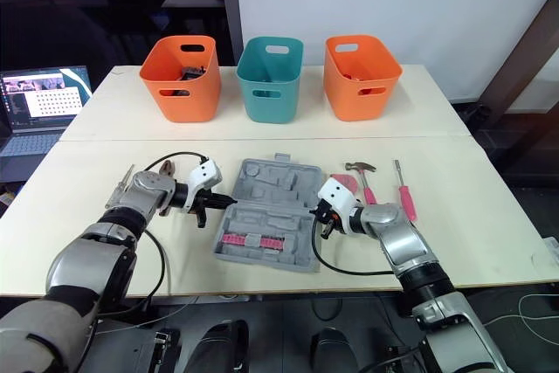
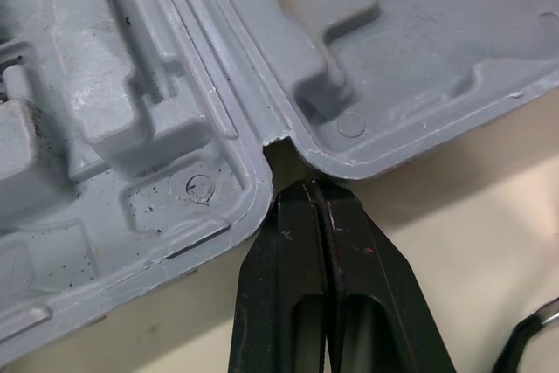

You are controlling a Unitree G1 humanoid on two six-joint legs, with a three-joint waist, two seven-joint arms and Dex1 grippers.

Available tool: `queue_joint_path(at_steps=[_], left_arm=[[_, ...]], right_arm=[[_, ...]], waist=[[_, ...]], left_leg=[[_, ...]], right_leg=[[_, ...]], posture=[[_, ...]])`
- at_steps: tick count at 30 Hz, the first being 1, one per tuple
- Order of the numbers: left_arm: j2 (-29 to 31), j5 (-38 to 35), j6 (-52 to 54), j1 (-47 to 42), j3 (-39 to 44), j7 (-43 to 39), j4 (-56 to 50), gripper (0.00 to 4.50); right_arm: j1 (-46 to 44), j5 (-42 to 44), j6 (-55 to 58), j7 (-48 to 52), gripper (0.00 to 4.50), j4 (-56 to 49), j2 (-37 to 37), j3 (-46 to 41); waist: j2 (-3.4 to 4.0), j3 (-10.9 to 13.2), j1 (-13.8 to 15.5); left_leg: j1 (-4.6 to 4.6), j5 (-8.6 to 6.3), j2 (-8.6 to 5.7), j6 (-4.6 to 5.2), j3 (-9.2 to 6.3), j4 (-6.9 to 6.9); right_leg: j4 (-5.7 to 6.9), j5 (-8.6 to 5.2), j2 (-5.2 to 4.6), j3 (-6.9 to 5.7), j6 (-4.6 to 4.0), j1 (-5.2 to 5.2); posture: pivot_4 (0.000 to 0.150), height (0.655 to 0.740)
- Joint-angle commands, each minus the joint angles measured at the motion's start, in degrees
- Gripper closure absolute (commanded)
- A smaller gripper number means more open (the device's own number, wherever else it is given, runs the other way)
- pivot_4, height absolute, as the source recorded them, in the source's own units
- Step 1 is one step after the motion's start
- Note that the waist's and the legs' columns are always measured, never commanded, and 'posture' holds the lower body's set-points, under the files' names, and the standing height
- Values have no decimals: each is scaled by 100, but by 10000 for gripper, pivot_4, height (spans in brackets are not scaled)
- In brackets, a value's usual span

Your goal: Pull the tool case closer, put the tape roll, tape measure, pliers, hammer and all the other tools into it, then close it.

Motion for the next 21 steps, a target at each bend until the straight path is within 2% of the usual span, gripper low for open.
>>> queue_joint_path(at_steps=[1,7,14,21], left_arm=[[-128,-93,190,430,-152,-643,-230,45000],[61,-423,726,1187,-181,-1054,-1387,45000],[314,-700,1432,1943,-269,-1100,-2769,45000],[570,-833,1882,2348,-352,-1110,-3516,45000]], right_arm=[[78,196,23,144,44411,-645,77,35],[380,227,190,152,44411,-949,22,-27],[738,299,452,85,44411,-1395,69,-73],[680,181,358,105,44411,-1204,51,-11]], waist=[[1,0,-7],[4,-3,-87],[7,-5,-86],[8,-5,-76]], left_leg=[[0,0,0,0,0,0],[3,0,1,0,-1,0],[5,-1,3,1,-1,-1],[5,-1,4,1,-1,0]], right_leg=[[0,0,0,0,0,0],[0,0,0,0,0,3],[0,-1,0,1,-2,4],[0,-2,0,0,-4,4]], posture=[[1500,7400],[1500,7400],[1500,7400],[1500,7400]])
